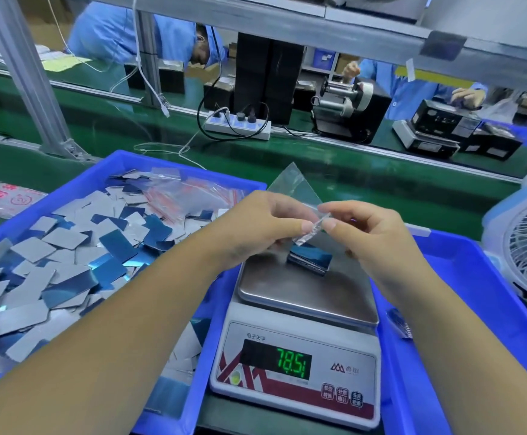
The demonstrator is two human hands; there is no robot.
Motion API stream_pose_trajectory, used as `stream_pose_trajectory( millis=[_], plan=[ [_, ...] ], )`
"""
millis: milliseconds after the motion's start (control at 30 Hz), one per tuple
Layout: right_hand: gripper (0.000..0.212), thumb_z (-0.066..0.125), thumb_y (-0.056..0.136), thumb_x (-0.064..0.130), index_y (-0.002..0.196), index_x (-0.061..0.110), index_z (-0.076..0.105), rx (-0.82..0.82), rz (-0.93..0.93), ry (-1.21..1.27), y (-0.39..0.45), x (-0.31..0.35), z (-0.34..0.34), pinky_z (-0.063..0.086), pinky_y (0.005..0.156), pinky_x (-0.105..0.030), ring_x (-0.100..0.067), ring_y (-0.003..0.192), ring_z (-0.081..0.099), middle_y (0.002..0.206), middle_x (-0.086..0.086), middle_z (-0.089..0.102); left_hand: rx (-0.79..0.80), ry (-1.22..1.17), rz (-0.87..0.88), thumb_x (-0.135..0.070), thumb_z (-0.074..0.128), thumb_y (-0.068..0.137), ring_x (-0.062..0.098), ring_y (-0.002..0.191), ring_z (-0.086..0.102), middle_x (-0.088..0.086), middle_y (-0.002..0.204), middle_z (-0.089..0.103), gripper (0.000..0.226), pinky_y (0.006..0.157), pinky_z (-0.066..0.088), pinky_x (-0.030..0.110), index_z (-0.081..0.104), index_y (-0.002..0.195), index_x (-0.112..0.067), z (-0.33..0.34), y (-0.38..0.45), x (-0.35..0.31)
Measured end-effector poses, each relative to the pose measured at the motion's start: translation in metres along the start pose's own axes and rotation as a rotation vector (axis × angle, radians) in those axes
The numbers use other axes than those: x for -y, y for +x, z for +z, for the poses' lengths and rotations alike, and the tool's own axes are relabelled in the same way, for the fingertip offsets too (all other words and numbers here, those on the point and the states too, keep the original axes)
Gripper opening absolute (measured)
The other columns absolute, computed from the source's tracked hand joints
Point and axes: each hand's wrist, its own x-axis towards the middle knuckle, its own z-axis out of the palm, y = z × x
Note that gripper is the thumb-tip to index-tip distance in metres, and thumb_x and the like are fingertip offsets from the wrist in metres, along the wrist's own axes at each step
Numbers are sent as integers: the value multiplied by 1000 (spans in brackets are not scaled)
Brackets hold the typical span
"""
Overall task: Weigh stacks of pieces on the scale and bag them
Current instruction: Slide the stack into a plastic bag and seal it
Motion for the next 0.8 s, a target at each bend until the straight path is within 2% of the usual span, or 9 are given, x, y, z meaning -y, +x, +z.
stream_pose_trajectory(
  millis=[67,133,200,367,533,567,667,733,800],
  plan=[
    [8,72,83,39,91,40,74,-15,34,-223,3,-4,-8,41,57,-18,0,64,54,76,5,69,-21,11,-46,-26,71,79,3,58,52,-9,68,67,9,53,40,15,80,82,-27,-5,0,1],
    [3,70,85,47,87,45,71,81,129,-396,4,-6,-10,39,53,-16,5,57,54,69,15,68,-42,-6,-71,-28,71,78,1,54,51,-10,65,64,9,49,39,13,79,79,-24,-8,0,1],
    [14,69,80,57,84,43,71,199,213,-483,3,-7,-9,39,55,-19,6,56,56,68,17,68,-46,-2,-84,-32,71,79,1,50,48,-10,63,60,10,45,36,11,77,76,-24,-9,1,0],
    [27,79,69,57,79,33,71,236,270,-520,8,-4,-5,41,57,-23,3,53,51,69,9,68,-45,-55,-57,-27,66,88,14,52,22,-5,58,42,25,44,18,23,69,63,-23,-9,1,-1],
    [27,83,71,45,79,24,68,281,285,-530,9,0,-2,44,62,-25,-6,62,55,70,8,68,-156,-31,-40,-42,71,79,11,44,25,-7,50,37,41,41,23,18,47,52,-23,-8,3,-1],
    [26,84,70,43,80,25,67,281,272,-523,7,1,-1,45,61,-23,-5,61,55,70,10,67,-160,-45,-43,-42,72,77,11,44,27,-7,50,40,39,41,23,18,51,52,-22,-9,4,0],
    [29,87,67,33,80,26,62,250,207,-487,2,1,3,40,53,-17,-2,53,49,63,16,58,-102,-58,-84,-33,75,77,8,49,36,-6,61,54,21,44,28,16,66,76,-14,-10,3,2],
    [30,88,67,27,83,29,61,238,145,-482,0,2,7,36,49,-12,0,49,46,62,20,57,-70,-68,-102,-22,74,85,4,49,42,-8,61,56,9,44,32,13,72,76,-20,-10,2,3],
    [32,87,69,26,90,33,64,222,54,-531,-2,3,10,39,55,-9,3,54,50,71,19,60,-53,-117,-99,-13,68,92,3,47,40,-8,59,53,18,42,30,13,75,77,-21,-10,2,4]
  ],
)
